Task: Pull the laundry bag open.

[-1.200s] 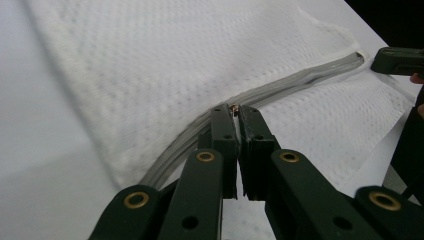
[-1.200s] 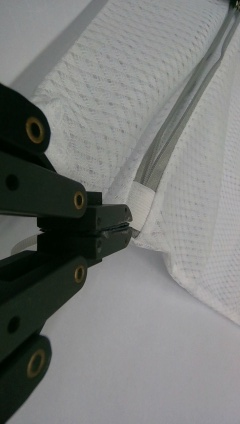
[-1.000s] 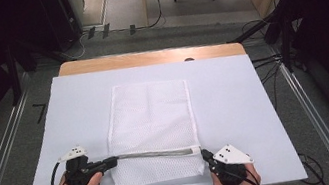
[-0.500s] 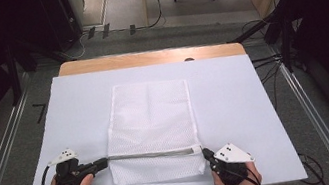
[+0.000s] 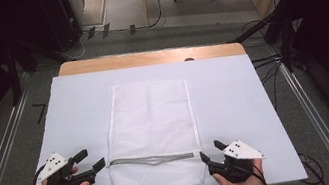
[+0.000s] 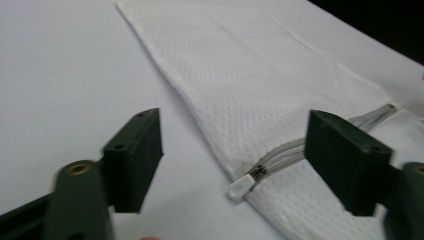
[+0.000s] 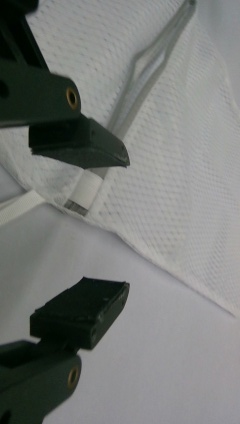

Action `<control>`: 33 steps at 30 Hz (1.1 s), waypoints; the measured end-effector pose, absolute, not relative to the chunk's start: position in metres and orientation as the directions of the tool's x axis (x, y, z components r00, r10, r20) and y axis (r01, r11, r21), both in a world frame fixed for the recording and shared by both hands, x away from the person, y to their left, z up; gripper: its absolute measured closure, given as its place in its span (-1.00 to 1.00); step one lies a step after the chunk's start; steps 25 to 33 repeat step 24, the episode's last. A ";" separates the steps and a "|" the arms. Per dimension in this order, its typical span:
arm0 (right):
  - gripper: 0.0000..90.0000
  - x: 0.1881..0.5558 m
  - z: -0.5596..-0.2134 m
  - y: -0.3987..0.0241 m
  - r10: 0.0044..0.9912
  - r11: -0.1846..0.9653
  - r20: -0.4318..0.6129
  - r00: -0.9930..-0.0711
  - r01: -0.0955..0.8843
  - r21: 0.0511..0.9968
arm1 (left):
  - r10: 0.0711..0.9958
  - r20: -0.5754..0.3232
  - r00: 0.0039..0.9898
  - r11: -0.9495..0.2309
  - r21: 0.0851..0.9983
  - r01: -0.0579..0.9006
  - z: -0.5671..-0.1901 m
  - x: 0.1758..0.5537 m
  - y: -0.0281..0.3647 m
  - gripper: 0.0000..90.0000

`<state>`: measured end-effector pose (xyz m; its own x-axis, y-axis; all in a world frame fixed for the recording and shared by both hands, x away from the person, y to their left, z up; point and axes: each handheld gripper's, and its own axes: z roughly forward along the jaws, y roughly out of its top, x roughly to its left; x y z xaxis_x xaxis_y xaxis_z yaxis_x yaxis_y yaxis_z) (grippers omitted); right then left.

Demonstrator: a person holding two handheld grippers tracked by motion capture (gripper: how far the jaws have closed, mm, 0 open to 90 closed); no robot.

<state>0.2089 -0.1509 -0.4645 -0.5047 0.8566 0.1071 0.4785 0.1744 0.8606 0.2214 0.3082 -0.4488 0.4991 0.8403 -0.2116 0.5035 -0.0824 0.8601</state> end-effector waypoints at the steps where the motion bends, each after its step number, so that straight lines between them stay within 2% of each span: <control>1: -0.29 0.210 -0.463 -0.154 0.862 0.164 0.110 -0.494 0.477 0.863 | 0.848 -0.202 0.490 -0.088 0.859 0.505 -0.449 0.222 0.309 -0.64; 3: -0.43 0.213 -0.460 -0.161 0.868 0.151 0.114 -0.484 0.474 0.867 | 0.867 -0.179 0.464 -0.093 0.858 0.505 -0.448 0.222 0.311 -0.72; 6: -0.69 0.218 -0.458 -0.174 0.879 0.141 0.117 -0.461 0.486 0.862 | 0.888 -0.130 0.442 -0.117 0.865 0.488 -0.447 0.222 0.316 -0.72; 7: -0.70 0.219 -0.458 -0.179 0.883 0.142 0.110 -0.456 0.484 0.863 | 0.886 -0.126 0.447 -0.119 0.868 0.481 -0.446 0.222 0.319 -0.72; 11: -0.83 0.223 -0.459 -0.202 0.900 0.120 0.105 -0.422 0.474 0.873 | 0.886 -0.178 0.428 -0.060 0.871 0.487 -0.444 0.224 0.335 -0.72; 13: -0.87 0.225 -0.459 -0.215 0.907 0.100 0.114 -0.405 0.472 0.876 | 0.887 -0.186 0.423 -0.047 0.875 0.482 -0.444 0.225 0.344 -0.73; 16: -0.91 0.228 -0.459 -0.232 0.920 0.079 0.119 -0.373 0.474 0.877 | 0.895 -0.139 0.424 -0.091 0.873 0.479 -0.447 0.226 0.353 -0.85; 19: -0.94 0.232 -0.461 -0.253 0.937 0.035 0.139 -0.319 0.484 0.874 | 0.885 -0.164 0.435 -0.075 0.873 0.481 -0.448 0.228 0.358 -0.97; 23: -0.94 0.234 -0.464 -0.270 0.949 -0.009 0.162 -0.269 0.492 0.871 | 0.886 -0.153 0.439 -0.089 0.871 0.483 -0.448 0.228 0.355 -0.98; 33: -0.94 0.233 -0.464 -0.271 0.950 -0.011 0.164 -0.267 0.493 0.870 | 0.884 -0.149 0.444 -0.098 0.868 0.487 -0.449 0.229 0.354 -0.98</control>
